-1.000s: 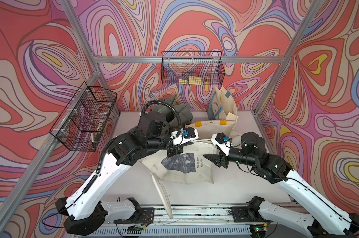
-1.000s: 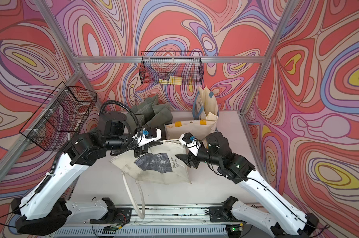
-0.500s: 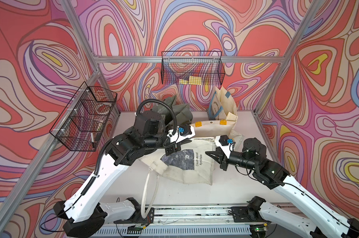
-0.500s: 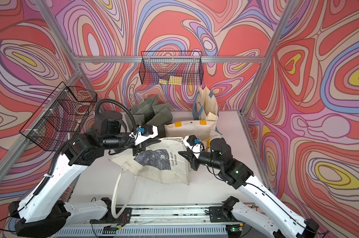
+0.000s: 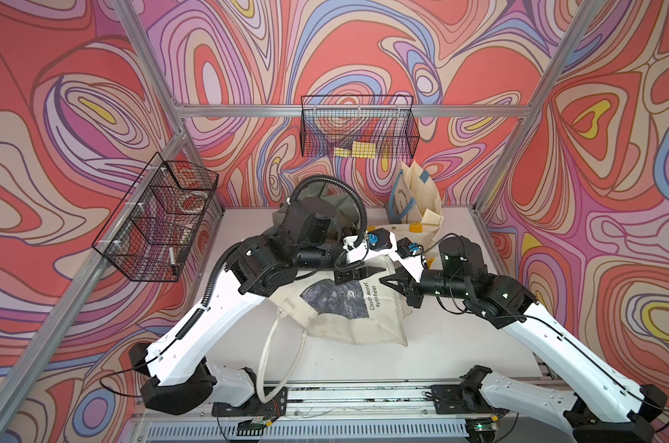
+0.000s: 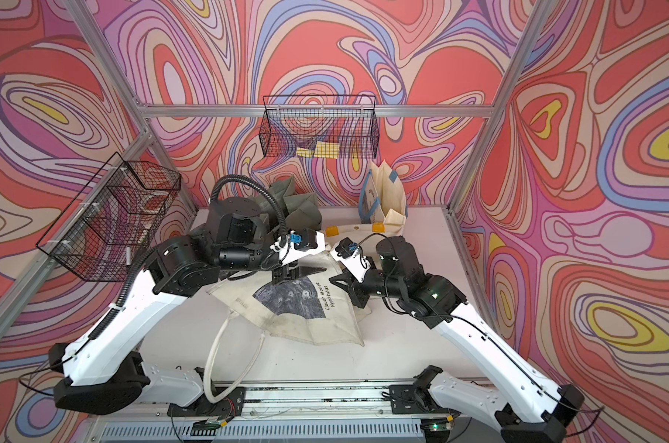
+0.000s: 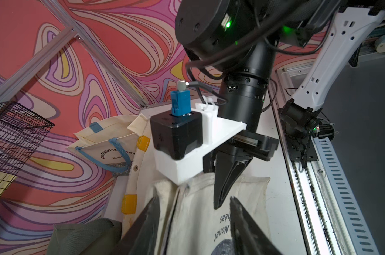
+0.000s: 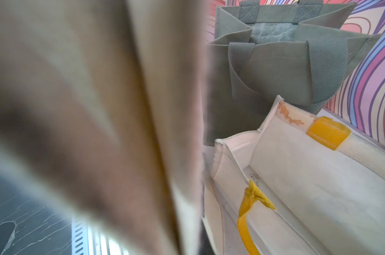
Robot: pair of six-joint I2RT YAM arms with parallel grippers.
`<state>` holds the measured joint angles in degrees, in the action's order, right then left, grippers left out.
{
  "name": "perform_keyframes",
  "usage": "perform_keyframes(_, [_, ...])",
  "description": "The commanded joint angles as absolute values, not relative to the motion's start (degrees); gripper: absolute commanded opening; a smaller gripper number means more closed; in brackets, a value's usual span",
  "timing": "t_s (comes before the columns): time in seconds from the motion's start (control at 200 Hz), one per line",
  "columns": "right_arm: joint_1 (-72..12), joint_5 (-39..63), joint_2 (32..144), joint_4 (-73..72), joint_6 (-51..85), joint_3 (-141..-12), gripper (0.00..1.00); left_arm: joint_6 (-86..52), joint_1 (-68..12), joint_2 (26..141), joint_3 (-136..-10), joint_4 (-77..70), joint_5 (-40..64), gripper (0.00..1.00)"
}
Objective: Put away the canvas bag
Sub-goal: Press the canvas bag at the center of the board.
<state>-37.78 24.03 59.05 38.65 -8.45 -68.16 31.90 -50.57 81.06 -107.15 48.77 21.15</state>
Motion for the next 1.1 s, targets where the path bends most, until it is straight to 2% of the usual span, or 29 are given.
perform_keyframes(0.0, [-37.6,25.3,58.1,38.7,-8.7,-71.2,0.00,32.1,-50.6,82.1,-108.0,50.7,16.6,0.53])
perform_keyframes(0.18, [-37.6,26.0,57.5,38.6,-9.8,-71.3,0.00,31.4,-50.6,83.0,-108.0,49.1,13.4,0.49])
perform_keyframes(0.27, [-37.6,25.9,57.1,38.6,-10.2,-70.5,0.00,31.0,-50.6,82.4,-107.8,47.8,11.5,0.56])
perform_keyframes(0.431, [-37.6,25.7,55.6,37.3,-11.0,-68.4,0.00,30.5,-50.6,79.4,-104.9,42.9,10.8,0.61])
perform_keyframes(0.701, [-37.6,26.1,55.3,38.7,-20.3,-68.7,0.00,32.3,-50.6,80.4,-105.2,43.9,13.4,0.77])
perform_keyframes(0.841, [-37.6,25.9,57.1,41.0,-23.0,-70.5,0.00,31.9,-50.6,81.3,-105.8,44.5,15.9,0.79])
perform_keyframes(0.931, [-37.6,25.9,57.4,40.1,-23.3,-70.9,0.00,31.7,-50.6,82.3,-107.1,46.2,18.6,0.73])
perform_keyframes(1.052, [-37.6,26.1,56.8,37.5,-23.1,-70.5,0.00,32.2,-50.5,84.1,-109.1,48.9,19.9,0.44])
perform_keyframes(1.097, [-37.6,26.0,56.4,36.8,-22.8,-70.5,0.00,32.7,-50.6,84.2,-109.4,49.3,20.0,0.29])
